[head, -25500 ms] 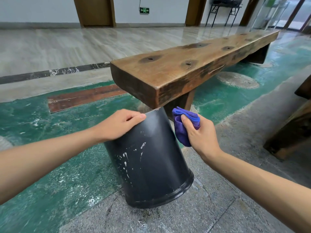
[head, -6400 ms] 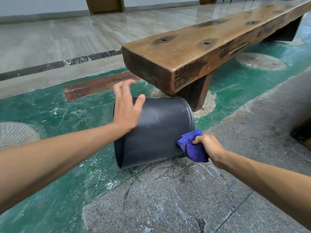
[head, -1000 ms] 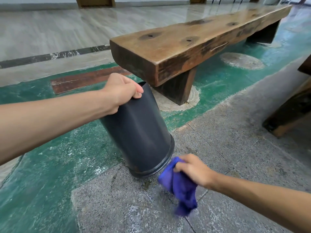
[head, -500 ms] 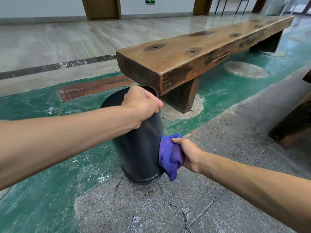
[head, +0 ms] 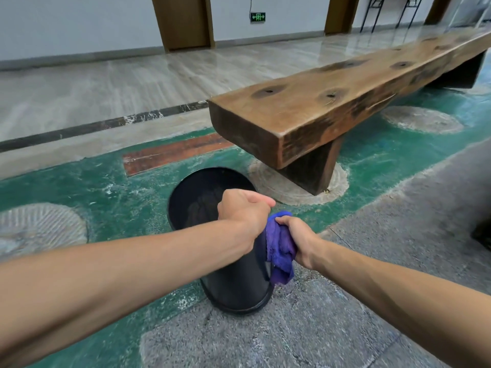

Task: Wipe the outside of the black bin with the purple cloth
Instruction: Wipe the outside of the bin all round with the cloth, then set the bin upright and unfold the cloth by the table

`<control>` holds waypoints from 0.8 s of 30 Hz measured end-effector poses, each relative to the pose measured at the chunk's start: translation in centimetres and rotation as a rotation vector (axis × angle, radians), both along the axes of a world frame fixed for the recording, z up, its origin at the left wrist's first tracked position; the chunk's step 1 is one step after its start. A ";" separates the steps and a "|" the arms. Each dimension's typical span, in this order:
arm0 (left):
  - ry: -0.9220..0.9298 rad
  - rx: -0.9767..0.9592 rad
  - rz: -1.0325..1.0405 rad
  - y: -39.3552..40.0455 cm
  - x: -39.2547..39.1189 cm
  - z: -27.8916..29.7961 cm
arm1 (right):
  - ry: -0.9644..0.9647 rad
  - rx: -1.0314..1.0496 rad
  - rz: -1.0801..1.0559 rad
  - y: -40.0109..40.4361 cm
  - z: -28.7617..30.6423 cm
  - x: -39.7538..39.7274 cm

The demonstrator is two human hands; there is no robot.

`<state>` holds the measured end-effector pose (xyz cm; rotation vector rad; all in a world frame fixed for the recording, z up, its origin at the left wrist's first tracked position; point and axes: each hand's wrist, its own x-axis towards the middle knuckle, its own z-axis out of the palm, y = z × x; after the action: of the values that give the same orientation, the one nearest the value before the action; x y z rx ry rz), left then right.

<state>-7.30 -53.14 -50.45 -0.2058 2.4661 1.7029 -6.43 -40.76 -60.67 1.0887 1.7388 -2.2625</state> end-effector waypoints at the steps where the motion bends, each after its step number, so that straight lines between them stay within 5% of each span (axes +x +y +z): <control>1: -0.006 0.004 0.007 0.0 0.0 -0.2 | -0.008 0.017 0.003 0.0 -0.1 -0.2; 13: -0.109 0.101 -0.018 1.5 1.8 -2.3 | 0.005 0.037 -0.002 1.6 -2.1 0.0; 24: -0.111 0.083 -0.100 1.7 1.5 -2.6 | 0.341 -0.345 0.007 3.7 3.4 -0.9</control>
<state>-5.77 -51.49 -53.01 -0.1600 2.2821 1.7003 -7.30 -37.02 -57.24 0.6597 1.3559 -2.7343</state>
